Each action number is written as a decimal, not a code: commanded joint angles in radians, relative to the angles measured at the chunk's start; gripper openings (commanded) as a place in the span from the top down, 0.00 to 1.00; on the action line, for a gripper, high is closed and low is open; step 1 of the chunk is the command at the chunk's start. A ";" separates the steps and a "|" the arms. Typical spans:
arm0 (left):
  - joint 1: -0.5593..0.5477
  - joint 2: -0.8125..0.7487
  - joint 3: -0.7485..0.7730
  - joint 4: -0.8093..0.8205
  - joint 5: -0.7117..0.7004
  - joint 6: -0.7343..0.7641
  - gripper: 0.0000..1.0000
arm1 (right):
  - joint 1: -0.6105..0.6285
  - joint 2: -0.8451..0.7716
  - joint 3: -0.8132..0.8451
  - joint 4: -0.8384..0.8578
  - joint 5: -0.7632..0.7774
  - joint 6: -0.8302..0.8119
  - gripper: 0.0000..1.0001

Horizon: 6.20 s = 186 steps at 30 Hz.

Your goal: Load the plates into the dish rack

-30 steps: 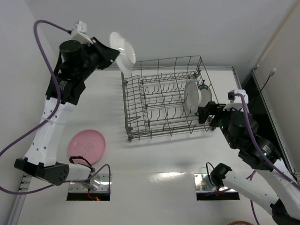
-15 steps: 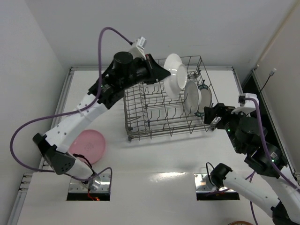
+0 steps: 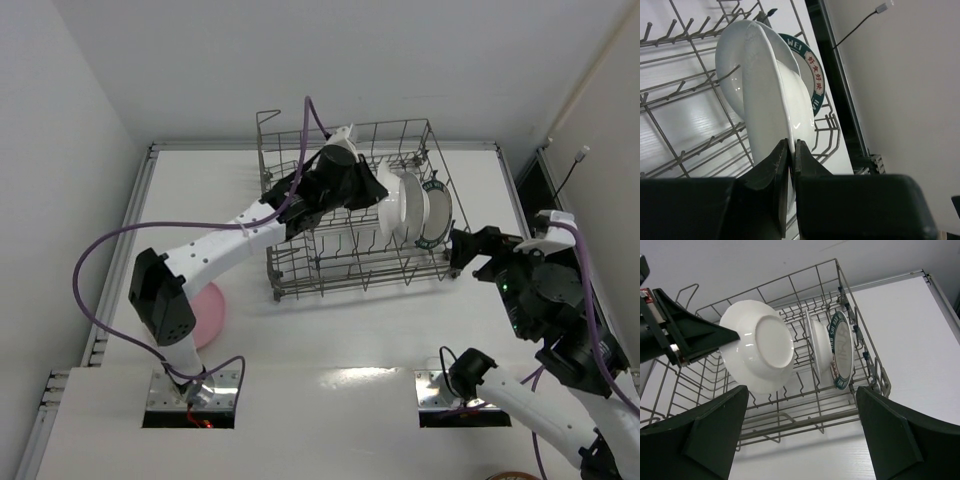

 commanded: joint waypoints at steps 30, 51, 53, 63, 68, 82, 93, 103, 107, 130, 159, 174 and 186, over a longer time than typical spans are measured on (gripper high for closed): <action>-0.021 0.204 0.104 0.112 -0.066 -0.170 0.95 | -0.003 -0.054 -0.024 -0.014 0.114 -0.009 0.06; -0.152 -0.076 0.356 -0.151 -0.472 0.331 0.00 | -0.003 -0.054 -0.033 -0.014 0.104 -0.018 0.06; -0.173 -0.224 0.304 -0.200 -0.787 0.359 0.00 | -0.003 -0.054 -0.033 -0.001 0.084 -0.018 0.06; 0.042 -0.646 -0.253 -0.728 -0.883 -0.197 0.00 | -0.003 -0.004 -0.094 0.081 -0.014 -0.027 0.06; 0.132 -0.626 -0.428 -0.853 -0.754 -0.305 0.00 | -0.003 0.022 -0.094 0.082 -0.044 -0.027 0.06; 0.414 -0.568 -0.716 -0.748 -0.432 -0.368 0.00 | -0.003 -0.036 -0.074 0.031 0.018 -0.036 0.06; 0.568 -0.448 -0.900 -0.557 -0.178 -0.216 0.03 | -0.003 -0.045 -0.074 0.031 0.028 -0.036 0.05; 0.609 -0.321 -0.968 -0.396 -0.018 -0.089 0.38 | -0.003 -0.045 -0.074 0.022 0.046 -0.036 0.03; 0.643 -0.310 -1.003 -0.333 0.091 -0.018 0.75 | -0.003 -0.045 -0.083 0.022 0.057 -0.036 0.03; 0.660 -0.477 -0.190 -0.509 -0.109 0.011 1.00 | -0.003 -0.045 -0.083 0.012 0.055 -0.027 0.03; 0.172 0.009 -0.126 0.692 0.553 -0.236 1.00 | -0.003 -0.074 -0.028 -0.063 0.101 -0.009 0.03; 0.154 0.104 -0.231 0.744 0.531 -0.299 1.00 | 0.007 -0.091 -0.008 -0.104 0.134 -0.009 0.01; 0.154 0.167 -0.247 0.669 0.542 -0.308 0.94 | 0.007 -0.062 0.019 -0.104 0.114 -0.009 0.01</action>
